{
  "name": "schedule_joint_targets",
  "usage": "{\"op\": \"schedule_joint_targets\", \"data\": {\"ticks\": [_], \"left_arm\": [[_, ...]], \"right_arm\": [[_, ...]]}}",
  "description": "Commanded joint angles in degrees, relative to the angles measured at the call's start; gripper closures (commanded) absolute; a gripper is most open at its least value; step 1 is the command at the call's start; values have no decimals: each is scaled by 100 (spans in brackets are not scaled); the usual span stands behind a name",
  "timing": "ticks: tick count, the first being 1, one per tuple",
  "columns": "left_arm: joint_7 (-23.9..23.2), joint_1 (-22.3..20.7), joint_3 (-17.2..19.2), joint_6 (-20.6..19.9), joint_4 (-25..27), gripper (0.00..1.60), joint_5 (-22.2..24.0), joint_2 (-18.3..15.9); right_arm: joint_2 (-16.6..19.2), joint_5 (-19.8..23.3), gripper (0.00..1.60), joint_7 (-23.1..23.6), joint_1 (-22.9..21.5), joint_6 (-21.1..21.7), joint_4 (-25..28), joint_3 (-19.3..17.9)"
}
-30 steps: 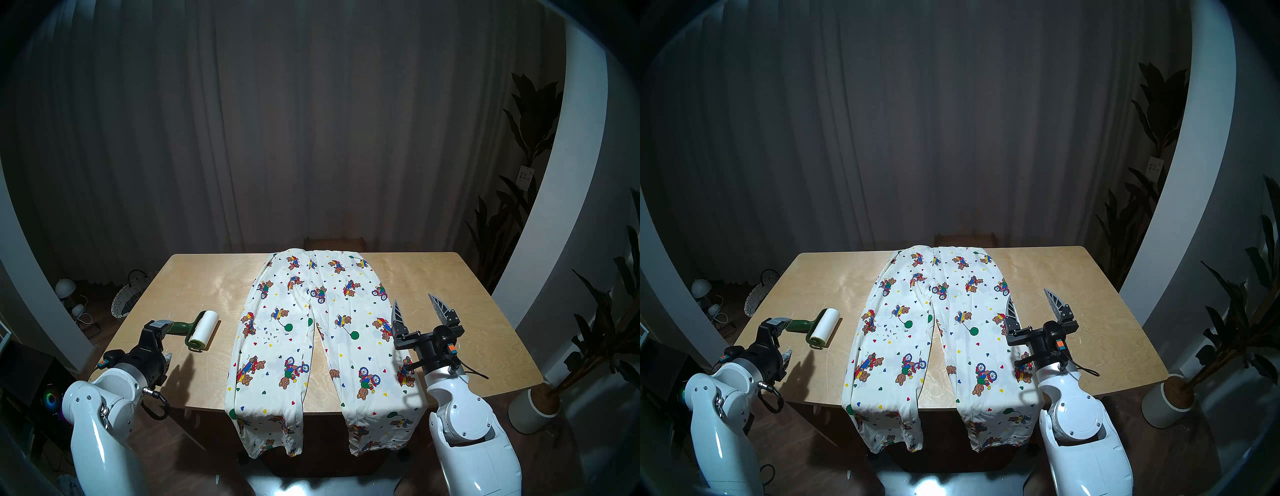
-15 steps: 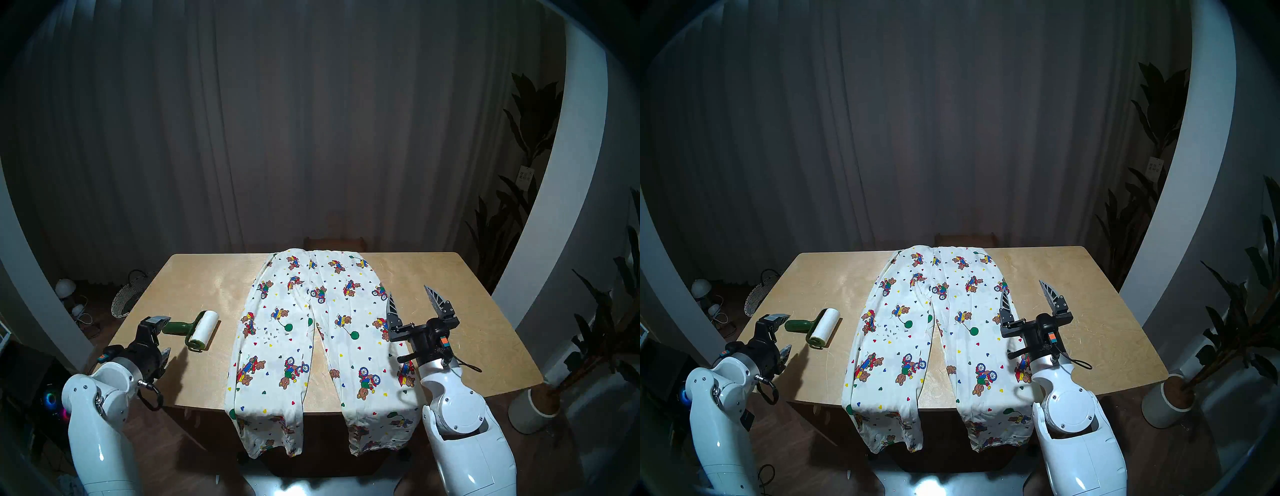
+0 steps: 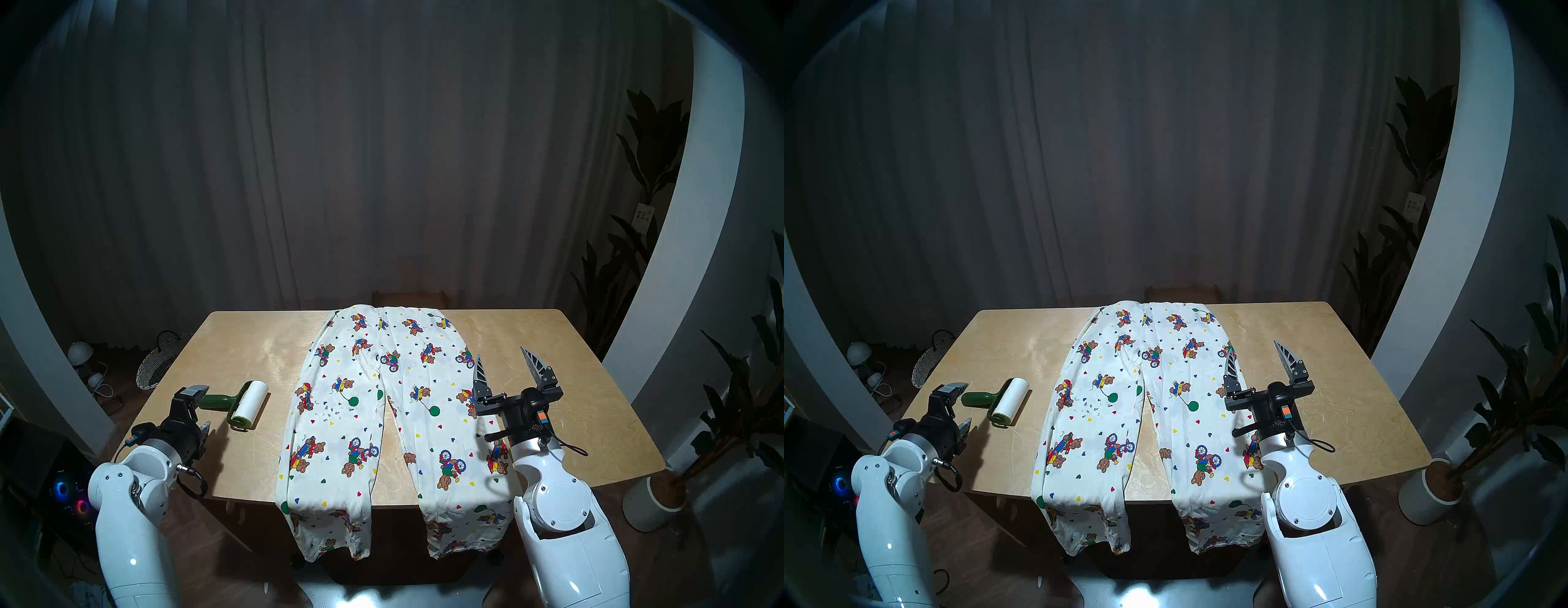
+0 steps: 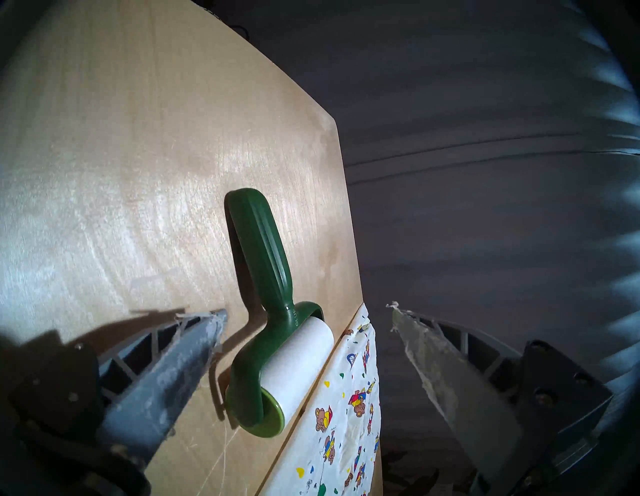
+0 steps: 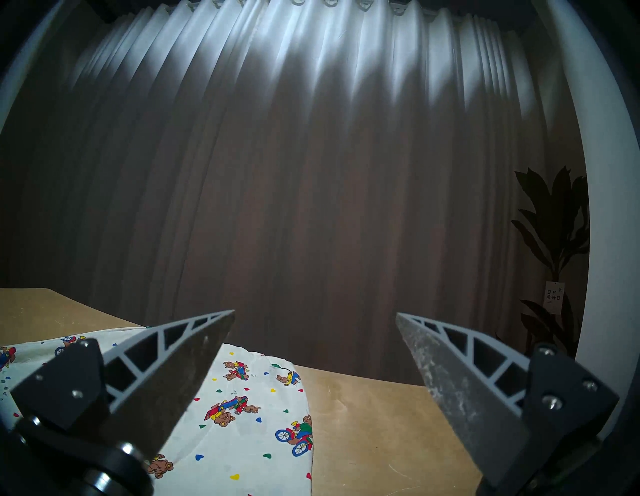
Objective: Remove lint and debris from pants with a lint roller
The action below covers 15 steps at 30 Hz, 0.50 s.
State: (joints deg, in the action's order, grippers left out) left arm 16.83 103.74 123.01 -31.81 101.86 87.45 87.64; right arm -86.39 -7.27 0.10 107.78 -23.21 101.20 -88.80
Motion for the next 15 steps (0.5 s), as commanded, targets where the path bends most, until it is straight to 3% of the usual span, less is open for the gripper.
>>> {"op": "schedule_joint_targets", "data": {"ticks": [1,15], "left_arm": [[-95,-281,-87,137,-136,0,-121,-89],[-235,-558,-303,347,-555,0,-309,-125]], "right_arm": [[-52,-34,0,-85,84,-29,260,-9],[-54,-93,0,-216,98,1,300,-14]]}}
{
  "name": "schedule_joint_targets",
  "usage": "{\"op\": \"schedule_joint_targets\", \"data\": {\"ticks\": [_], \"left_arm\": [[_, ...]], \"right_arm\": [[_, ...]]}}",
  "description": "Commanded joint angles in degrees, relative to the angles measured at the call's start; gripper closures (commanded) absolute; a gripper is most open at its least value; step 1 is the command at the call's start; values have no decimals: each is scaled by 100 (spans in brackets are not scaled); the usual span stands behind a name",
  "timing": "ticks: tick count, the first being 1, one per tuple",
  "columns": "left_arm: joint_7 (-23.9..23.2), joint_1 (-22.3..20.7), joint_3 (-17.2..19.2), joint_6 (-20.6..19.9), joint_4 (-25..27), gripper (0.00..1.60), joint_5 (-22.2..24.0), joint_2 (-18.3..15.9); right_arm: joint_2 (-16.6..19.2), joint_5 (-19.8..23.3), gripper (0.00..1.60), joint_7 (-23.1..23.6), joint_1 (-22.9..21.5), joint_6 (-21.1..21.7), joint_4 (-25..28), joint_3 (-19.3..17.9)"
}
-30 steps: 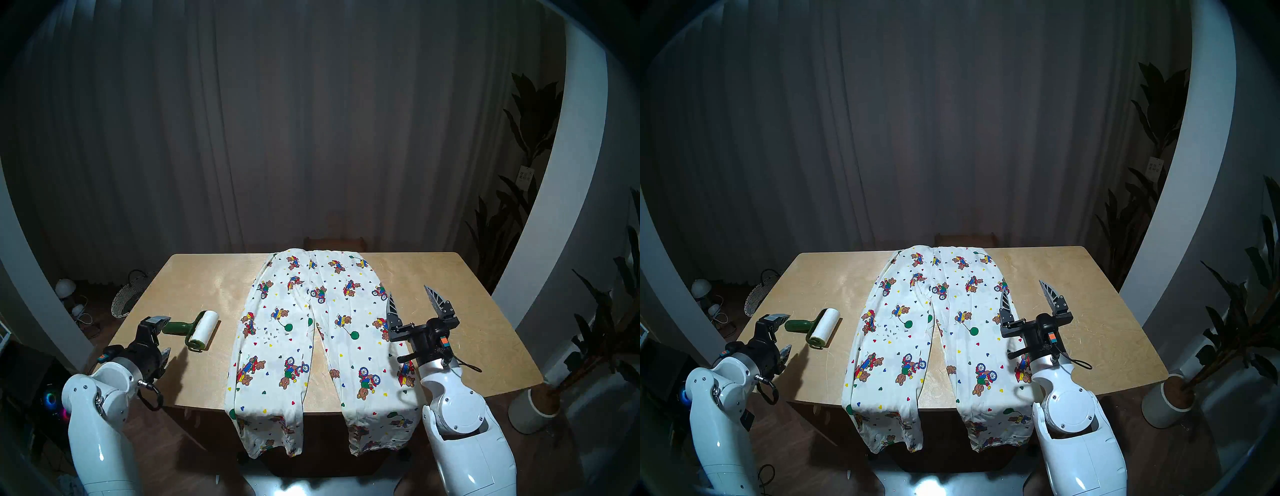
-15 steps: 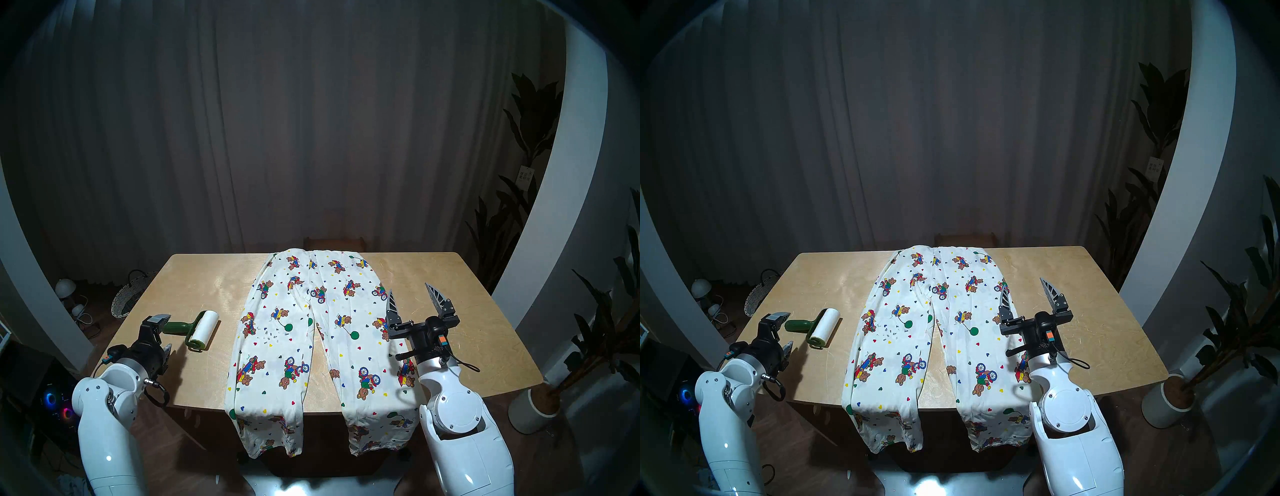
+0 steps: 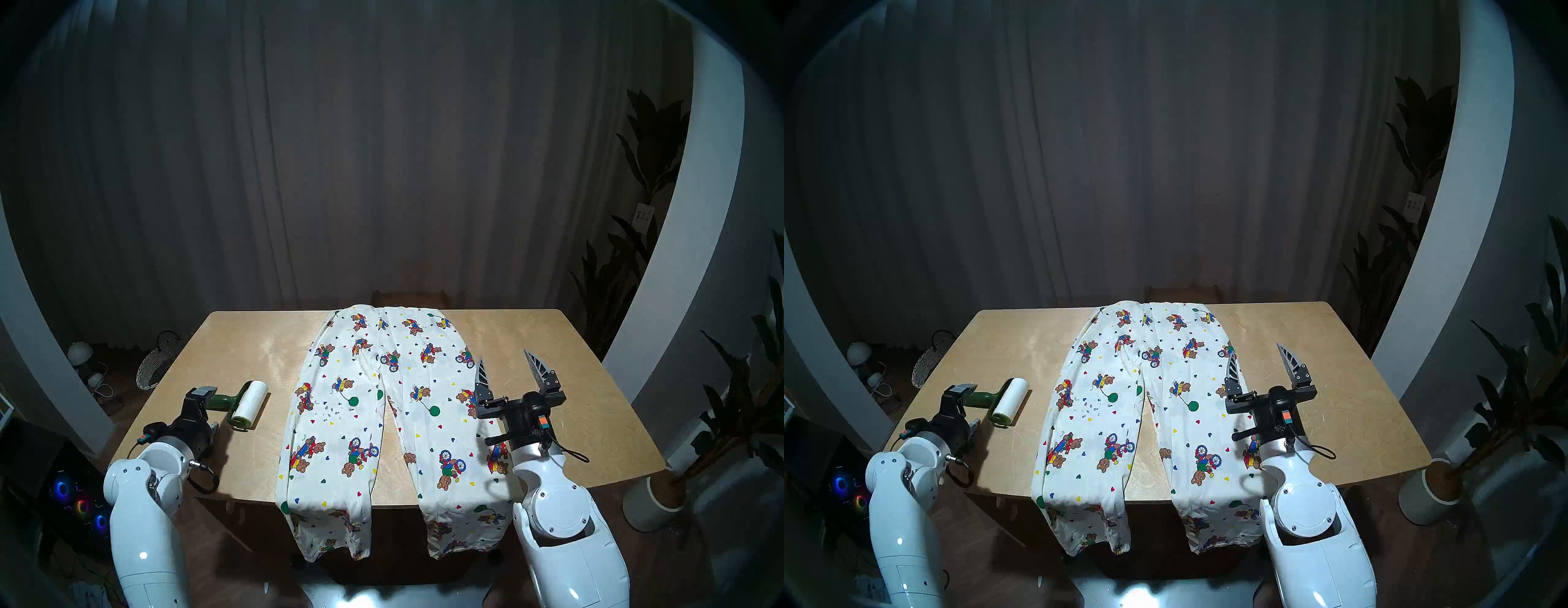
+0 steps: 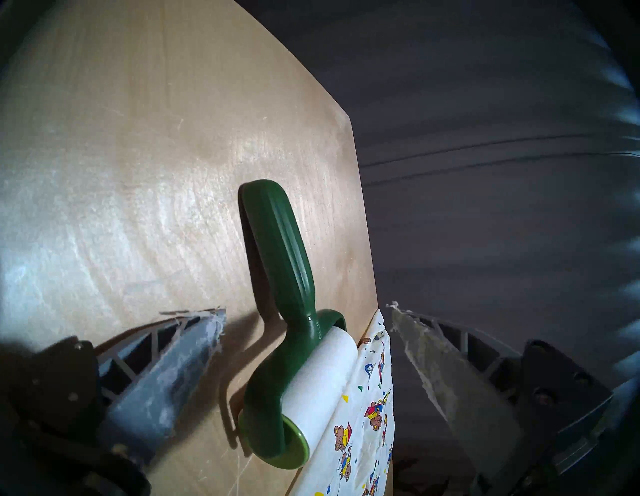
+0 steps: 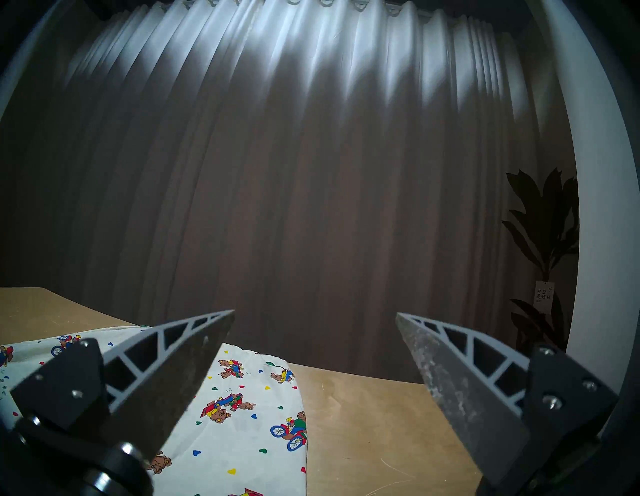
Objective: Remove lint and debris from pants with a lint roller
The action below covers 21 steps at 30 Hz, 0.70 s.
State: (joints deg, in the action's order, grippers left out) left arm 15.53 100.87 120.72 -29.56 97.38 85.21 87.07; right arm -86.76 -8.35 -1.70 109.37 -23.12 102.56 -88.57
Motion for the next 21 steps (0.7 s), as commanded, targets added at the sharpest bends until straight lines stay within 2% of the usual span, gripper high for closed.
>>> {"op": "schedule_joint_targets", "data": {"ticks": [1,8,21], "left_arm": [[-134,-294,-96,162,-156,0,-126,-72],[-262,-489,-230,359,-489,0,-271,-94],[-169,-744,-336,478,-891,0,-325,-157]], "right_arm": [[-13,21,0,-41,-66,-13,151,-42],[-27,7,0,-66,-101,26,150,-29],[-22,-30,0,-86,-197,81,117,22]]}}
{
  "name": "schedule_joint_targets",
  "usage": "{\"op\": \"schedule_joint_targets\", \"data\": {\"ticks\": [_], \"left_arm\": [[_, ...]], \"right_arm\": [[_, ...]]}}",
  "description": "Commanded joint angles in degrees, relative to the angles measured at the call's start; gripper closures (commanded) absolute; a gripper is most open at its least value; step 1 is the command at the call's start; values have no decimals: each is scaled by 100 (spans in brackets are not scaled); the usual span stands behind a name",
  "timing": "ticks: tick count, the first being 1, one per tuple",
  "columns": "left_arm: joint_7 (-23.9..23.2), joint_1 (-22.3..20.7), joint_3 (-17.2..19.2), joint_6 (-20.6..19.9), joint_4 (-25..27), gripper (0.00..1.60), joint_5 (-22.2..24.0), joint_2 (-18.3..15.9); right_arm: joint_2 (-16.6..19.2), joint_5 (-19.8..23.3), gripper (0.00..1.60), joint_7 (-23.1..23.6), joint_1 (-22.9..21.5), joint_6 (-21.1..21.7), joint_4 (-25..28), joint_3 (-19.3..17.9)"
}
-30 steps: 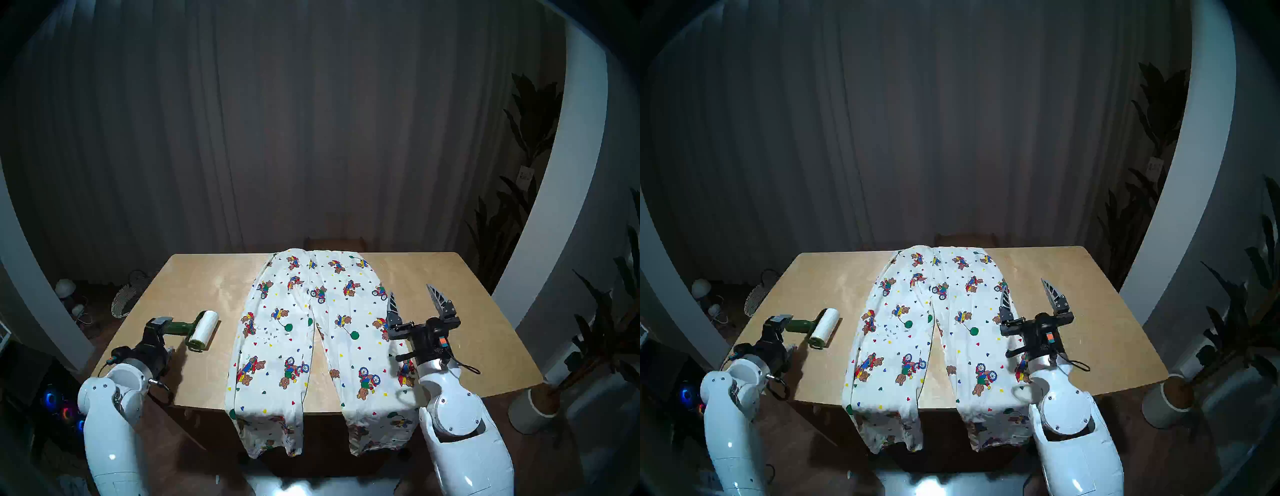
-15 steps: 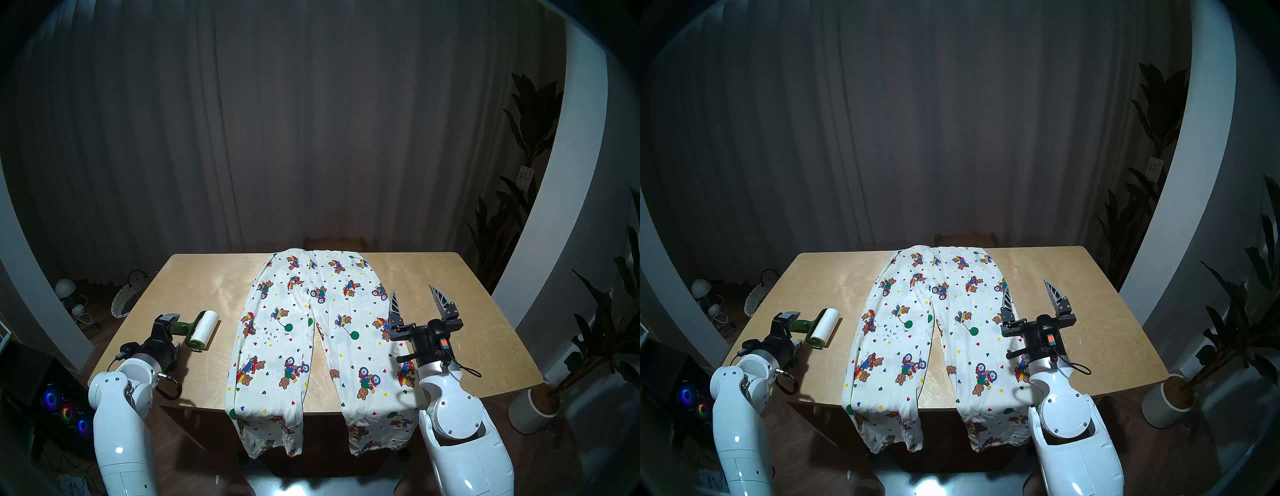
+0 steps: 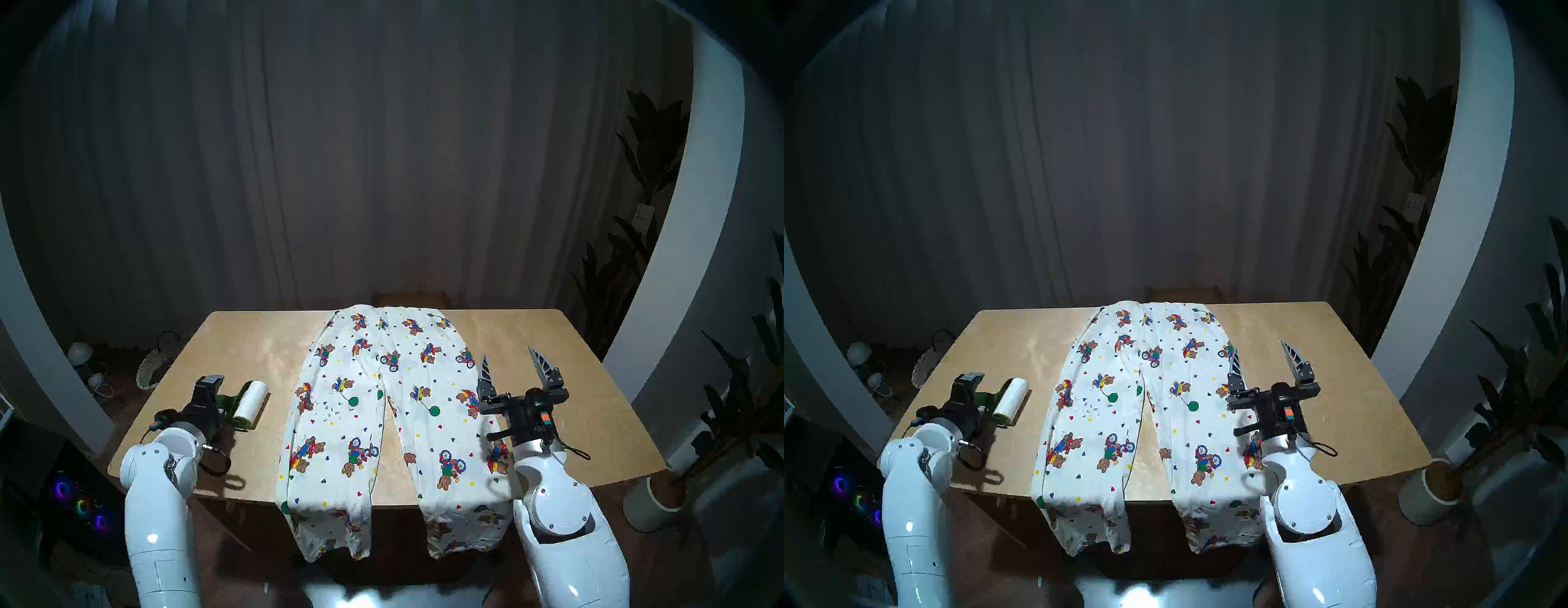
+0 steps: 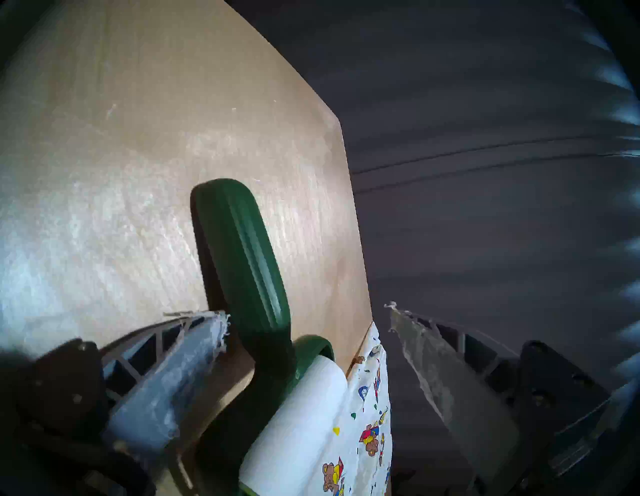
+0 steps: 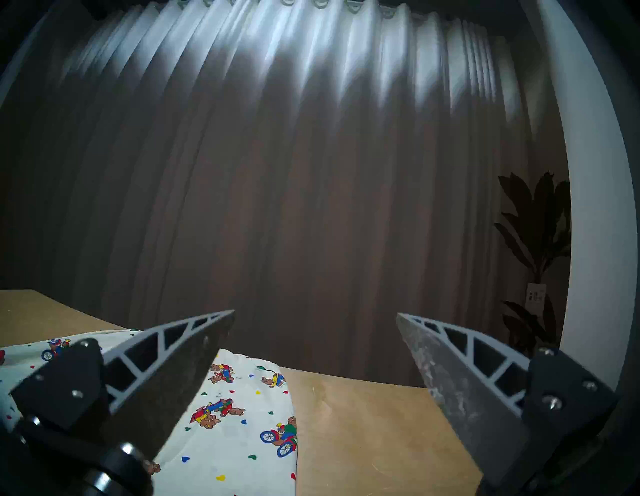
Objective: Remove lint and debris from pants with a lint roller
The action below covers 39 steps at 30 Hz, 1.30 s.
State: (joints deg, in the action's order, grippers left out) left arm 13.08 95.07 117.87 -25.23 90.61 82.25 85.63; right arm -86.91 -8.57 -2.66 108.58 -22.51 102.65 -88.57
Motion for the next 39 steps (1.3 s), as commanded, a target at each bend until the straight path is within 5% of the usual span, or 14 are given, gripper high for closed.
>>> {"op": "schedule_joint_targets", "data": {"ticks": [1,32,34,39], "left_arm": [[77,-182,-58,55,-245,0,-34,-18],[-409,-527,-348,261,-1374,2,-217,-116],[-420,-517,-345,257,-1398,15,-217,-118],[-431,-473,-321,248,-1382,77,-225,-123]], "right_arm": [[-5,-11,0,6,-129,24,105,22],[99,-181,0,0,-292,164,115,140],[99,-179,0,-10,-291,159,103,134],[100,-167,0,-36,-264,140,96,112]]}}
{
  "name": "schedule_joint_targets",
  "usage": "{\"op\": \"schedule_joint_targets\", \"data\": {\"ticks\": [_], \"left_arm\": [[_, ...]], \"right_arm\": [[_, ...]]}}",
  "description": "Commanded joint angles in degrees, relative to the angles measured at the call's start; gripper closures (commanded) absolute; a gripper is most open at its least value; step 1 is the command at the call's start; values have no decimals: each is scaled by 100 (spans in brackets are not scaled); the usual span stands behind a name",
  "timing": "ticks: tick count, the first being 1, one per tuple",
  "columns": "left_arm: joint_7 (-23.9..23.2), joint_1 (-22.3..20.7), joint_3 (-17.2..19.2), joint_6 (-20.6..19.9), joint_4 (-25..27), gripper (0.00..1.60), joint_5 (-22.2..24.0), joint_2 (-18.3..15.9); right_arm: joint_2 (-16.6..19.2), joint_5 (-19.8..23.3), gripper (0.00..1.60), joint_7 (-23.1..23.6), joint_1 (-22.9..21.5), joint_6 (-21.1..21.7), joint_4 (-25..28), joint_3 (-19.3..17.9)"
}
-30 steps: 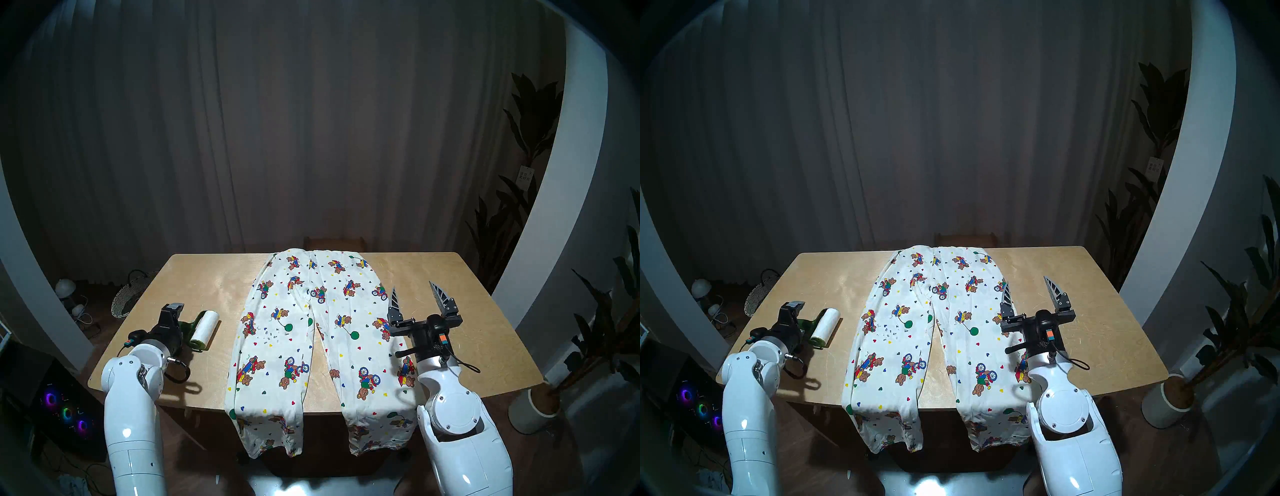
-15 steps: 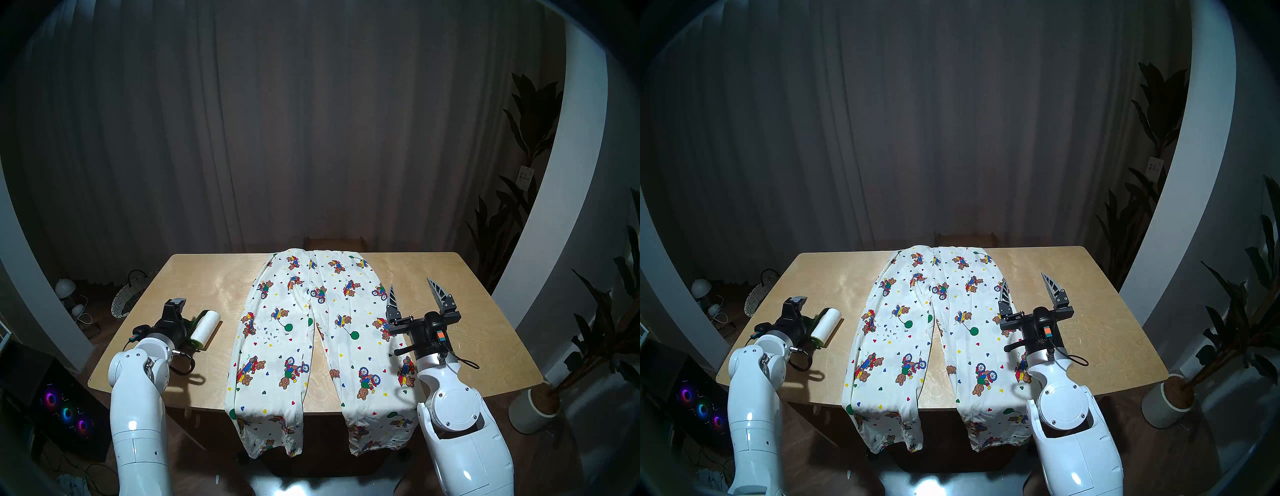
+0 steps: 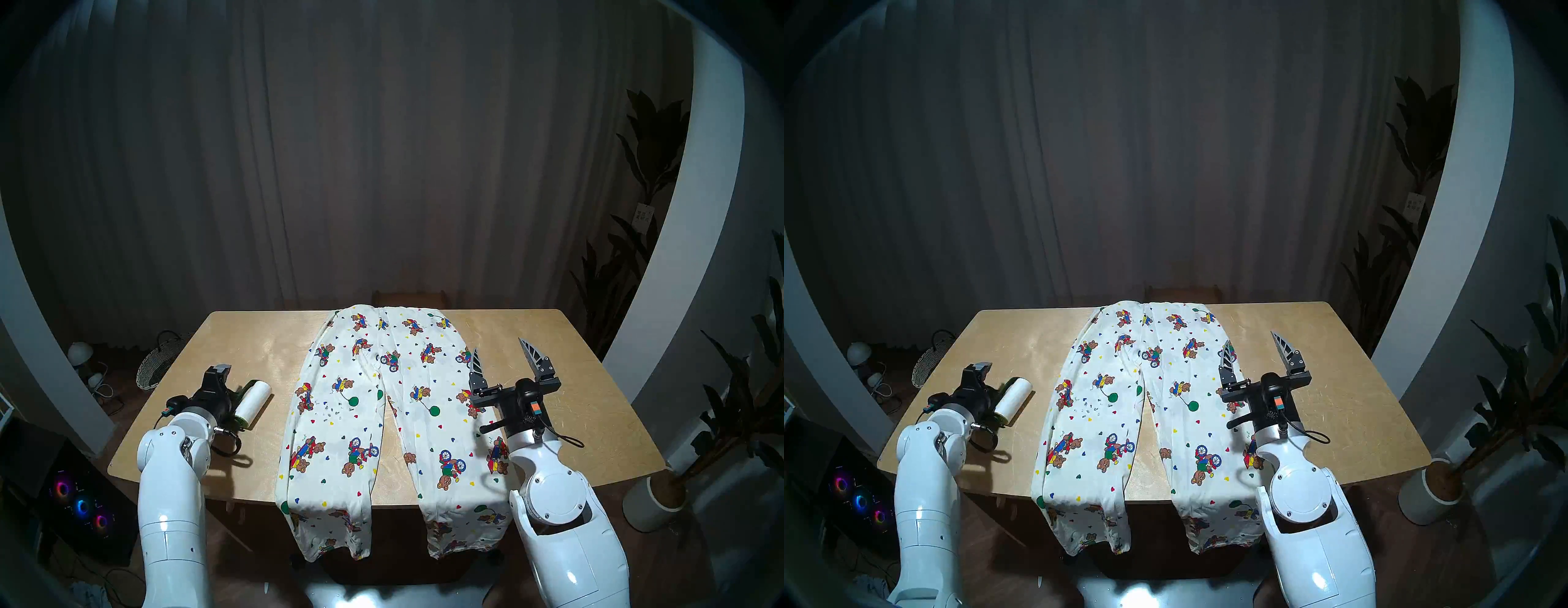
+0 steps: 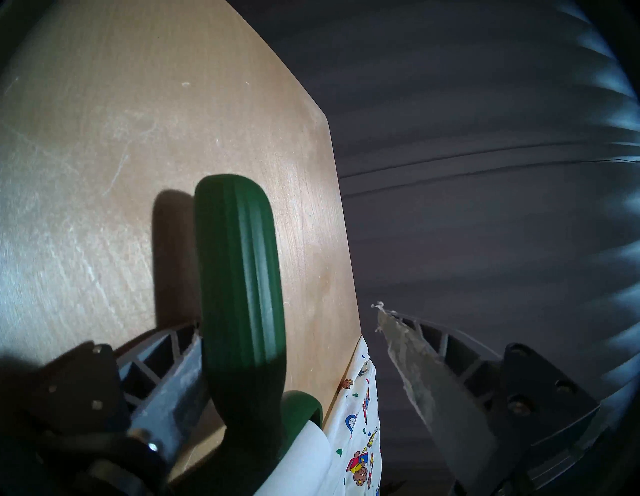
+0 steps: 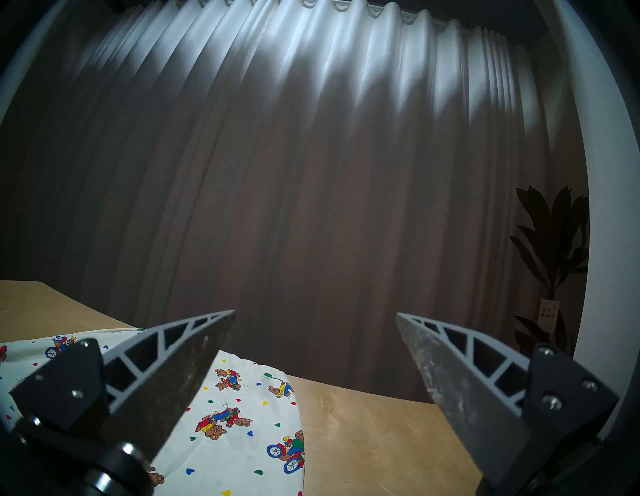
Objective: Remove lint and debris from pants with a lint roller
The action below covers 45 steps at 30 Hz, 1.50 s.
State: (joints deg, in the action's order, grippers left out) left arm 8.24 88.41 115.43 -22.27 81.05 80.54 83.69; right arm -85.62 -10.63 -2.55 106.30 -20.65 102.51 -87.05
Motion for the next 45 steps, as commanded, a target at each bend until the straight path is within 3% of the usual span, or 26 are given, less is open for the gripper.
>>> {"op": "schedule_joint_targets", "data": {"ticks": [1,2,3,6,7,8,9,16,22,29,35,45], "left_arm": [[57,200,-71,-51,-418,81,-54,70],[66,225,-63,-57,-380,82,-65,66],[80,239,-64,-59,-356,95,-78,62],[78,282,-40,-63,-302,99,-72,73],[117,305,-34,-3,-259,109,-112,94],[103,327,-18,-13,-237,146,-94,102],[92,349,-8,-15,-212,160,-95,104],[-132,680,83,350,587,160,-449,282],[-731,937,114,732,1209,160,-546,340],[-1087,1141,-8,825,1640,160,-700,442],[-1427,1285,-394,967,1968,160,-1129,441],[-1496,1459,-1169,1384,2643,160,-2220,436]], "right_arm": [[-27,41,0,-52,-28,-47,118,-43],[-30,45,0,-67,-14,-44,140,-50],[-31,46,0,-73,-9,-43,148,-52],[-29,56,0,-92,1,-43,160,-60],[-33,62,0,-98,4,-42,163,-63],[-35,68,0,-100,7,-42,165,-63],[-36,81,0,-102,8,-44,165,-63],[-101,250,0,-43,4,40,158,42],[-226,476,0,199,61,541,216,439],[-123,435,0,490,78,1050,216,741],[-16,305,0,732,-135,1502,191,943],[177,37,0,1272,-783,1982,-315,1203]]}}
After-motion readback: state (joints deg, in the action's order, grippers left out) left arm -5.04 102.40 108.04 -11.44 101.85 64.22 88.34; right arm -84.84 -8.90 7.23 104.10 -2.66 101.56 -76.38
